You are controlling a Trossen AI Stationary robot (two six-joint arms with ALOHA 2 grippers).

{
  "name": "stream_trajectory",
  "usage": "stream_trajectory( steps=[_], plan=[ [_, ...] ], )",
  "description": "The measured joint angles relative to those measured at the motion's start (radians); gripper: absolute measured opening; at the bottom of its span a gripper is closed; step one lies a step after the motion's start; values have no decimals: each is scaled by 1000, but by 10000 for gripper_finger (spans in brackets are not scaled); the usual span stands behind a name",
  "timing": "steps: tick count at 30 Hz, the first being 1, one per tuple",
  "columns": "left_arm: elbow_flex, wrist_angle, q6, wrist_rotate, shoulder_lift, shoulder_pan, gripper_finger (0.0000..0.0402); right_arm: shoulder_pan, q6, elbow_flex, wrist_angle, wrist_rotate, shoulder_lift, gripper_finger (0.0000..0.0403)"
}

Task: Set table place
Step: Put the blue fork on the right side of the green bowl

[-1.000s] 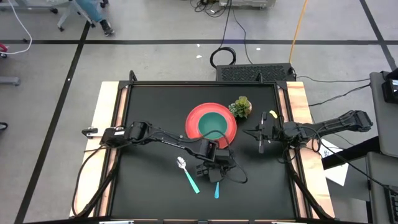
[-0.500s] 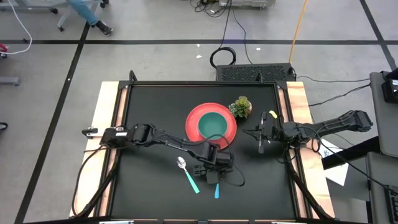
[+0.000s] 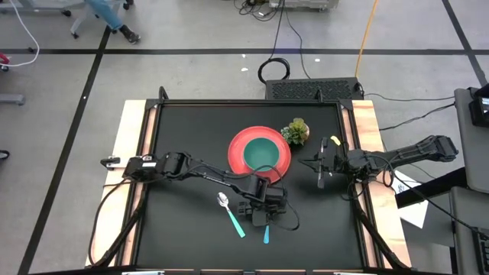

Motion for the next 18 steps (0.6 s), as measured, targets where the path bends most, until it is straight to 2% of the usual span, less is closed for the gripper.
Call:
stream_trajectory(
  steps=[3, 10, 18],
  plan=[
    [0, 1, 1, -32, 0, 0, 243, 0, -4, 0, 0, 0, 0, 0],
    [1, 2, 31, -36, 0, 2, 240, 0, -7, 0, 0, 0, 0, 0],
    [0, 45, 59, -38, 3, 14, 178, 0, -7, 0, 0, 0, 0, 0]
  ],
)
